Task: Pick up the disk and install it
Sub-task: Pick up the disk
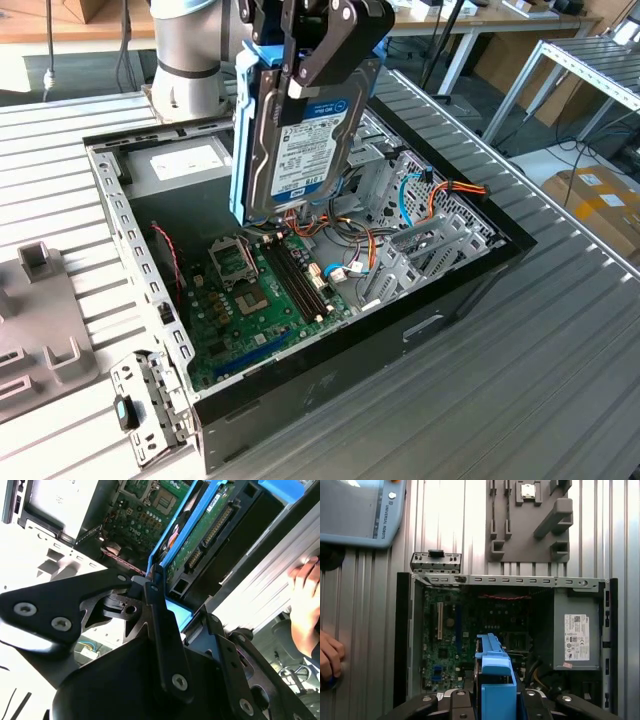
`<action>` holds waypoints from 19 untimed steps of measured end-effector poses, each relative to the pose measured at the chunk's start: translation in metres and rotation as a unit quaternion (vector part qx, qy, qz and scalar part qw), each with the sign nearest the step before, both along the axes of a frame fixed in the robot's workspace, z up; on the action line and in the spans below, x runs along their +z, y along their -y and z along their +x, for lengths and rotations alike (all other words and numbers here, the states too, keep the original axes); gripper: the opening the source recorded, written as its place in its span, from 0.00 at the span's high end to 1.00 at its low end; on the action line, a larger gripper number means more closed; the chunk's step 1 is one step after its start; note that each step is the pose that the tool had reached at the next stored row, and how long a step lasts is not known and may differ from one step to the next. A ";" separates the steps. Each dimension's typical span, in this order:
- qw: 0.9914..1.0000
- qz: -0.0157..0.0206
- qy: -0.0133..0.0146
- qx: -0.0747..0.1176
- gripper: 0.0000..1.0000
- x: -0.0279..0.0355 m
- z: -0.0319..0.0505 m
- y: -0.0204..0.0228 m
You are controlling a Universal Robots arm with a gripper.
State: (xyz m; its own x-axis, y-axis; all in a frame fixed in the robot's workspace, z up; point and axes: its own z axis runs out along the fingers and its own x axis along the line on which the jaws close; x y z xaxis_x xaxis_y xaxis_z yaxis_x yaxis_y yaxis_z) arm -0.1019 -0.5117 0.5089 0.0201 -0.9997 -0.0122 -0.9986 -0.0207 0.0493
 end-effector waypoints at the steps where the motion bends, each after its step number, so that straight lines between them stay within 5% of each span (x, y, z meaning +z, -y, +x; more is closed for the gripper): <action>1: 1.000 0.000 0.000 0.000 0.63 0.0000 0.0006 0.0005; 19: 1.000 0.000 0.000 0.000 0.63 -0.0004 0.0078 0.0059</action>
